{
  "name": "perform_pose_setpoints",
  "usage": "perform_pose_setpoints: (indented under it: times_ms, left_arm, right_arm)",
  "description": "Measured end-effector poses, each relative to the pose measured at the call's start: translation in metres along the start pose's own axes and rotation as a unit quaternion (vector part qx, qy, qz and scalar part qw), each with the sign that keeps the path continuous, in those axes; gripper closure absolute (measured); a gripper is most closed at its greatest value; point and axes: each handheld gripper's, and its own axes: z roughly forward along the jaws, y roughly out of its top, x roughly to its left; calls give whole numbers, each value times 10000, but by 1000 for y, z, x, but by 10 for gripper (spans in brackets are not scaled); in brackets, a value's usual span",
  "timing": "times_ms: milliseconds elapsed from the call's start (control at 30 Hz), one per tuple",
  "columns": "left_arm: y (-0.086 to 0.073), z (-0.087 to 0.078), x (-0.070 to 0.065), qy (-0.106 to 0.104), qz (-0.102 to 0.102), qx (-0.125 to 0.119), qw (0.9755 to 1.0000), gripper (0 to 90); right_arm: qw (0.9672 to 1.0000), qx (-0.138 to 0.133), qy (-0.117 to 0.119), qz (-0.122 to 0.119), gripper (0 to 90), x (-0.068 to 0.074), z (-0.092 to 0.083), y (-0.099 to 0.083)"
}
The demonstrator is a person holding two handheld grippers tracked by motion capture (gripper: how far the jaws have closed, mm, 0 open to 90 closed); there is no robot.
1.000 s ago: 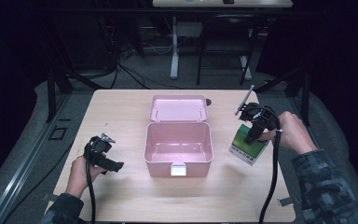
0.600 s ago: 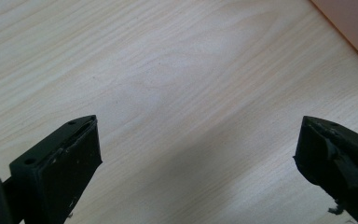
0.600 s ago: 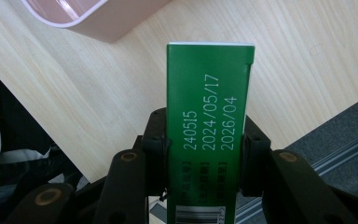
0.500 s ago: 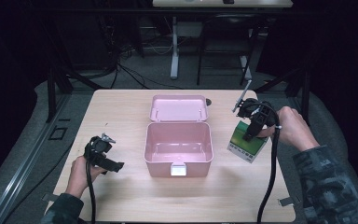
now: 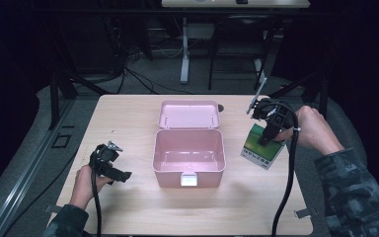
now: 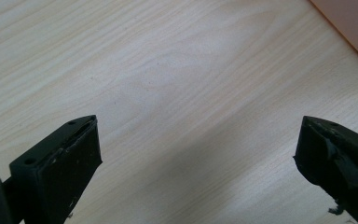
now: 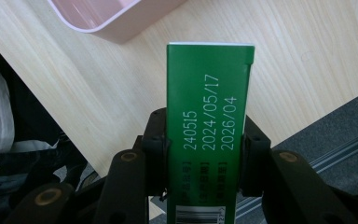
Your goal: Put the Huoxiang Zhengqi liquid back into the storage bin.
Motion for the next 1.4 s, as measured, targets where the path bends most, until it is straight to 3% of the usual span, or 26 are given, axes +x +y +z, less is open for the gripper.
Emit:
perform_pose_setpoints:
  times_ms: [700,1400]
  left_arm:
    - [0,0,0,-3,-2,-5,10000,2]
    - [0,2,0,-29,35,31,10000,1]
  right_arm:
    - [9999,14,-66,-111,628,1,-30,5]
    - [9992,-35,-216,-338,628,8,-53,25]
